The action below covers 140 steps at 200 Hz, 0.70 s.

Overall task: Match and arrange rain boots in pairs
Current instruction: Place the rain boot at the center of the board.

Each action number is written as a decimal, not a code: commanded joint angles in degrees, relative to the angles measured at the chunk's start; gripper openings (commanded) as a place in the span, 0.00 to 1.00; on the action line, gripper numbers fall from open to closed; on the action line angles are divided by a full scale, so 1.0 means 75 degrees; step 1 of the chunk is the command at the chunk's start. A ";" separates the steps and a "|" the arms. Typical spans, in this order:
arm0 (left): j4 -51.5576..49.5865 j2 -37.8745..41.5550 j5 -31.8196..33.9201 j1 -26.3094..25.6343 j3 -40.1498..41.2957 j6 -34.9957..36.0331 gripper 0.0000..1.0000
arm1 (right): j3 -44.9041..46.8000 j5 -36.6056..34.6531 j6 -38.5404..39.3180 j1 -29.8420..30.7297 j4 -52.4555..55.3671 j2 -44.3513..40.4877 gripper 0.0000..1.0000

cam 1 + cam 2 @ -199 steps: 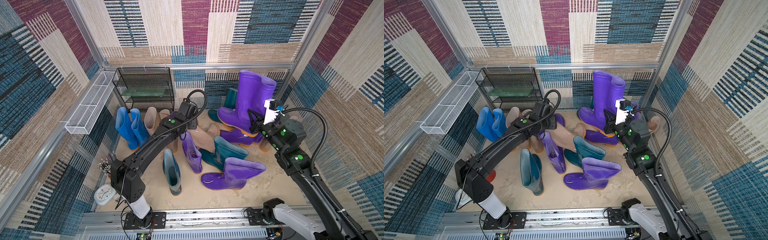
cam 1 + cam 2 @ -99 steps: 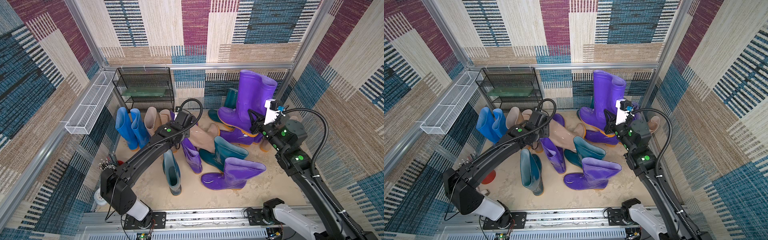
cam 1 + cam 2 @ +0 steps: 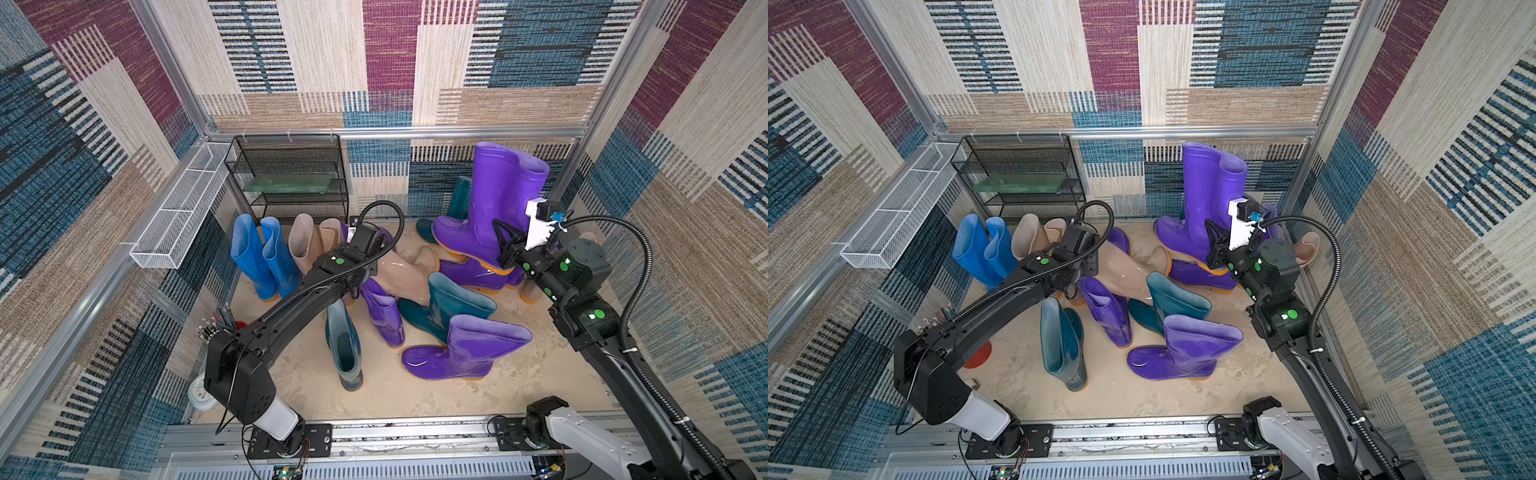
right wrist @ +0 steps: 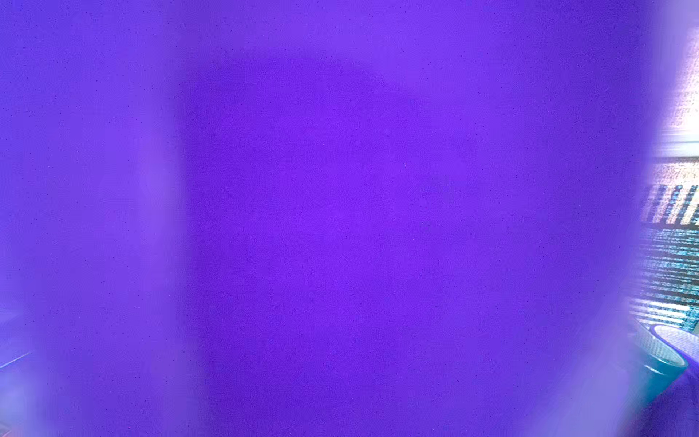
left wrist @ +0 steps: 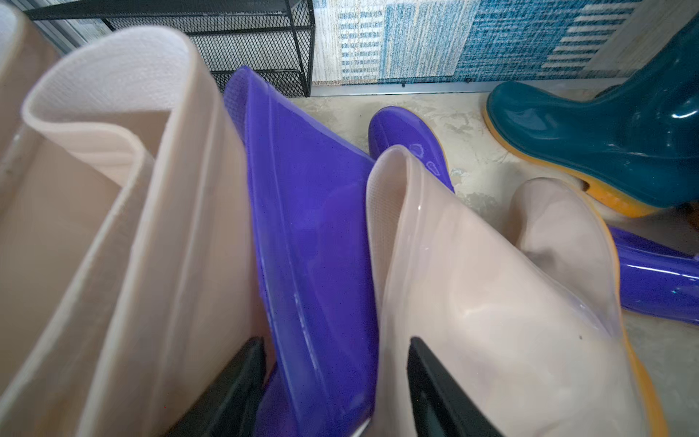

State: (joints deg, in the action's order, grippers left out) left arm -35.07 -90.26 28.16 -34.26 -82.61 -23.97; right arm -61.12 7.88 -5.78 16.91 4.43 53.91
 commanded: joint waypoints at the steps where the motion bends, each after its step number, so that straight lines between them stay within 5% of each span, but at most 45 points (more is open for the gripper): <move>1: 0.0259 -0.0008 -0.0815 -0.0025 0.0020 0.0046 0.54 | -0.0066 -0.0100 -0.0032 0.0015 -0.0704 -0.0069 0.00; 19: 0.0345 -0.0093 -0.1101 -0.0059 -0.0170 0.0238 0.44 | -0.0065 -0.0101 -0.0044 0.0019 -0.0707 -0.0033 0.00; 58: 0.0376 -0.0706 -0.2053 -0.0177 -0.1050 0.0599 0.00 | -0.0040 -0.0224 -0.0096 0.0019 -0.0658 -0.0099 0.00; 117: 0.0379 -0.1634 -0.2687 -0.0746 -0.2219 0.0877 0.00 | -0.0046 -0.0300 -0.0061 -0.0045 -0.0593 -0.0184 0.00; 140: 0.1144 -0.1754 -0.3684 -0.0857 -0.2122 0.0930 0.00 | -0.0016 -0.0326 -0.0083 -0.0096 -0.0645 -0.0217 0.00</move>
State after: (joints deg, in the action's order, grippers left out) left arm -30.48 -102.10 10.52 -39.83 -98.67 -18.72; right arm -61.12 6.42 -5.96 16.51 4.49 52.86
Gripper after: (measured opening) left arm 0.073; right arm 0.109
